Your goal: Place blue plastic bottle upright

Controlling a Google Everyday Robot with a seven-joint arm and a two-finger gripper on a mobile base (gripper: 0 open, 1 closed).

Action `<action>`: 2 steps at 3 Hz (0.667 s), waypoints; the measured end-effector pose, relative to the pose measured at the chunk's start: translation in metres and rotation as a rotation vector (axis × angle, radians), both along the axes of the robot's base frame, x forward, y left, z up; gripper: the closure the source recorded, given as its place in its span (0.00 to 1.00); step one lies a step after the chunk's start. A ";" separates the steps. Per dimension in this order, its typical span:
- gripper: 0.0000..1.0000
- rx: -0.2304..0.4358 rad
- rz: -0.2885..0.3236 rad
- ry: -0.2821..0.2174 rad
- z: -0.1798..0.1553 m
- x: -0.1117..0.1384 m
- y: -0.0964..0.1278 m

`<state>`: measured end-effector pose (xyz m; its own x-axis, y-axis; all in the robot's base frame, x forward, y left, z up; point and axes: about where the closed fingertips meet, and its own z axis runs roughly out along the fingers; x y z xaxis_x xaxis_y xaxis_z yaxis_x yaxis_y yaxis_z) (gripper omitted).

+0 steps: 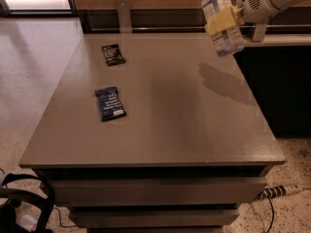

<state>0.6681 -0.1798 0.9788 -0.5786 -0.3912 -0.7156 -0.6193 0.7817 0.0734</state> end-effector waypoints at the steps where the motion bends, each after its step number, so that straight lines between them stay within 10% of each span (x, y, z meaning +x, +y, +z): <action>1: 1.00 -0.048 0.119 -0.111 -0.002 0.001 0.005; 2: 1.00 -0.099 0.204 -0.204 -0.011 -0.004 0.008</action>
Offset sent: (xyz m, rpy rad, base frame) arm -0.0162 0.0100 -0.0318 -0.1704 -0.3162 0.3049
